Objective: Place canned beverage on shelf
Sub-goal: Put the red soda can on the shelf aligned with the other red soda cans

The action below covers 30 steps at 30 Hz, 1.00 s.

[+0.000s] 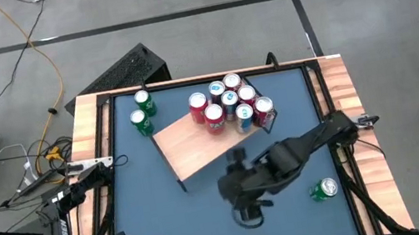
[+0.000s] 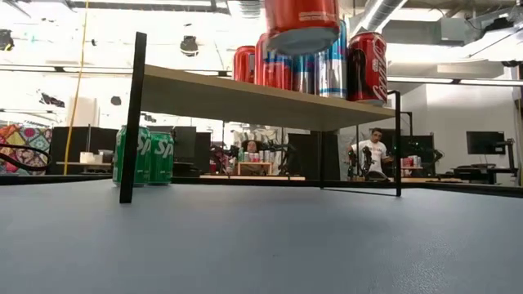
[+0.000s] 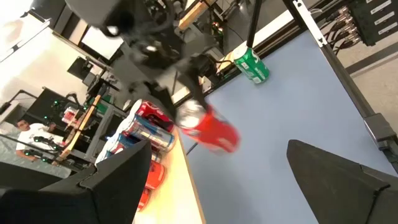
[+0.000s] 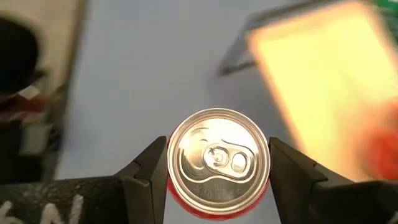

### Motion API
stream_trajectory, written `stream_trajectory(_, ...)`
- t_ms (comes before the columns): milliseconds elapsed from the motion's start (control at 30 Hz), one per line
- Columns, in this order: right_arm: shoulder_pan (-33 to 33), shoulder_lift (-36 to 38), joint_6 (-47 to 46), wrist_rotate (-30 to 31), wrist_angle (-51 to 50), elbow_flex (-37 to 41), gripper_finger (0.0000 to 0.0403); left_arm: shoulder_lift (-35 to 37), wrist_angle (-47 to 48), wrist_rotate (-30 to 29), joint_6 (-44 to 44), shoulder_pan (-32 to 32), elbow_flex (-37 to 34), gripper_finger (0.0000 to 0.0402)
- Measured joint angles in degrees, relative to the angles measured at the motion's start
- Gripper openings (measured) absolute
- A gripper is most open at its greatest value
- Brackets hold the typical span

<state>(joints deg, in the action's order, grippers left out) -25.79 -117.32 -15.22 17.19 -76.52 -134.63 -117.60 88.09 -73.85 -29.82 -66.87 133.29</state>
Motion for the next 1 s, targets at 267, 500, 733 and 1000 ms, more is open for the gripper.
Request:
stream_trajectory(267, 0.09, 4.24, -8.80, 11.80, -4.93, 0.02, 0.0203, 0.00, 0.02, -0.37, 0.00, 0.00, 0.00, 0.0361)
stream_trajectory(500, 1.70, 4.46, -2.71, 11.06, -6.55, 0.04, 0.0203, 0.00, 0.05, -0.34, 0.09, 0.00, 0.00, 0.0361)
stream_trajectory(733, 3.93, 8.90, 1.59, 7.75, -6.48, 0.09, 0.0203, 0.00, 0.10, 0.61, -0.23, -0.03, 0.00, 0.0361)
stream_trajectory(1000, 4.58, 21.49, 1.37, 7.25, 0.52, 12.03, 0.0203, 0.00, 1.57, 0.57, -2.92, -1.08, 0.00, 0.0361)
